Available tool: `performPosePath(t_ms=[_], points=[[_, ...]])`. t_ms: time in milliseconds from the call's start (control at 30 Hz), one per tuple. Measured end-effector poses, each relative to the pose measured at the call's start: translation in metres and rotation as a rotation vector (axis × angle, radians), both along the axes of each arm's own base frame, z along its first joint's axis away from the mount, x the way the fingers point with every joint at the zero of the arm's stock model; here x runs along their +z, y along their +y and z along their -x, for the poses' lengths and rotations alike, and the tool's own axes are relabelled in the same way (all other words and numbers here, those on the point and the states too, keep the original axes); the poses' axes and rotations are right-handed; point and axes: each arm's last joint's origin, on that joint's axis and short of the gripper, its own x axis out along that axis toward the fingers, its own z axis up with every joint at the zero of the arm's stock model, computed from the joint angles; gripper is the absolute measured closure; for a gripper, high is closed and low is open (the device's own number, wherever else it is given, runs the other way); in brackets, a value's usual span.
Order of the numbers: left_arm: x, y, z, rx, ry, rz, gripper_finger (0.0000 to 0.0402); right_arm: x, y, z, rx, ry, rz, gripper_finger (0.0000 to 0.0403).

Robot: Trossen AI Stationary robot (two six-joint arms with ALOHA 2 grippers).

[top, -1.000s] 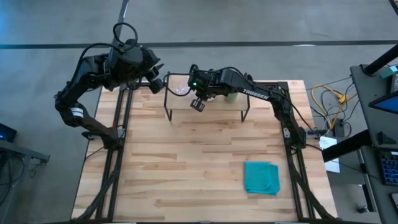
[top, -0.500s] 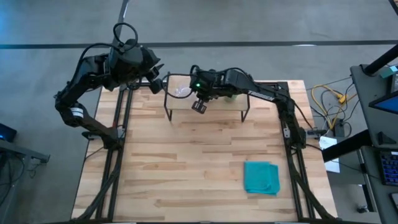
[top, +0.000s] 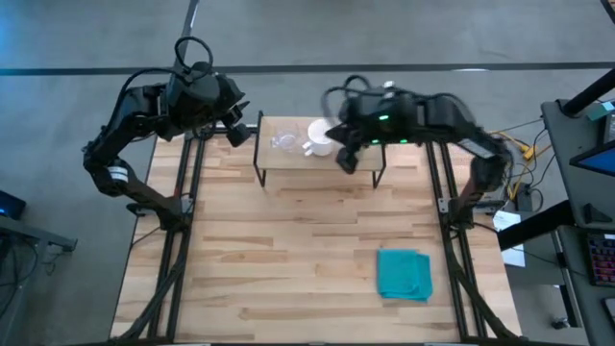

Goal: Stack small to large cups/mugs on shelf
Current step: Return to Home Position

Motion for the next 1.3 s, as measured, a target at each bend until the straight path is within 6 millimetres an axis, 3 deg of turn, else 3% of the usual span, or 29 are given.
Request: performPosePath(t_ms=[200, 400, 533, 700, 933, 1300], points=[[-0.003, -0.003, 0.015, 0.001, 0.065, 0.015, 0.0322, 0.033, 0.007, 0.050, -0.028, -0.134, -0.047, 0.0394], [-0.014, -0.008, 0.032, 0.006, 0.238, 0.062, 0.0322, 0.057, 0.011, 0.100, -0.030, -0.235, -0.052, 0.0394], [-0.013, -0.009, 0.038, 0.057, 0.152, 0.108, 0.0322, 0.062, 0.013, 0.132, -0.054, -0.236, -0.096, 0.0394], [-0.005, -0.015, 0.062, 0.171, -0.060, 0.214, 0.0322, 0.055, 0.017, 0.168, -0.108, -0.133, -0.183, 0.0394], [0.008, -0.030, 0.124, 0.199, -0.311, 0.291, 0.0322, 0.054, 0.018, 0.188, -0.104, -0.103, -0.174, 0.0394], [0.010, -0.050, 0.203, 0.148, -0.482, 0.264, 0.0322, 0.059, 0.021, 0.218, -0.016, -0.115, -0.041, 0.0394]])
